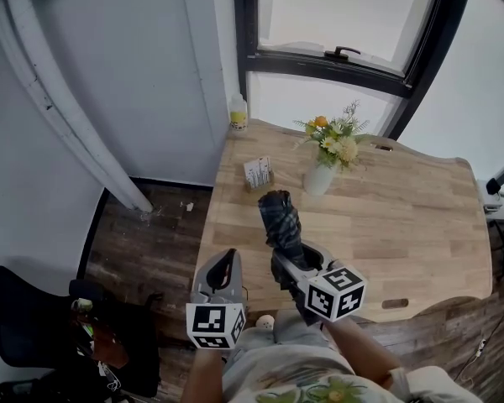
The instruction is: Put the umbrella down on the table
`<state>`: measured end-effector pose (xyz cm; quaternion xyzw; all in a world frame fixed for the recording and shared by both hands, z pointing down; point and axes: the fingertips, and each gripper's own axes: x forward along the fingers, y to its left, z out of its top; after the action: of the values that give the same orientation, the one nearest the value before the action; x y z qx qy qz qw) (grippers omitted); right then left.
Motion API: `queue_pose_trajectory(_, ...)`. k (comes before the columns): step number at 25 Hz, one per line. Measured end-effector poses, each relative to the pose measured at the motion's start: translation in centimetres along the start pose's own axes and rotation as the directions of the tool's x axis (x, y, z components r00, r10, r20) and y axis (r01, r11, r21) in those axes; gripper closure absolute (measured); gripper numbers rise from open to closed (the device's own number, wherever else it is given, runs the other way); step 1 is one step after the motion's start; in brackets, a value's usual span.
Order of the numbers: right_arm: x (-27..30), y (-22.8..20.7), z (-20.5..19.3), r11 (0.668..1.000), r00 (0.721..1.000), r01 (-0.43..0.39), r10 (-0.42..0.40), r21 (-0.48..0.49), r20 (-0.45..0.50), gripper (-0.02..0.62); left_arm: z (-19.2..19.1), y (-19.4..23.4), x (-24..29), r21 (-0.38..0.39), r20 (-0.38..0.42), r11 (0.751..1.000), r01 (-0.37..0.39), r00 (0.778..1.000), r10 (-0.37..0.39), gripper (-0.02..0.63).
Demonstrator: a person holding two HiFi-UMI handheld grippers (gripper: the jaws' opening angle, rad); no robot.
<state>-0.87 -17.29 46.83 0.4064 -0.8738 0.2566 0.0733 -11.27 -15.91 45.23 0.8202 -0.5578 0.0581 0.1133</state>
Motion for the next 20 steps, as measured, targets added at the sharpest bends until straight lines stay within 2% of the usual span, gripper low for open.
queue_pose_trajectory(20, 0.8, -1.1, -3.4, 1.0, 0.996, -0.006, 0.008, 0.023, -0.089, 0.4, -1.1, -0.3, 0.2, 0.0, -0.026, 1.0, -0.008, 1.0, 0.008, 0.601)
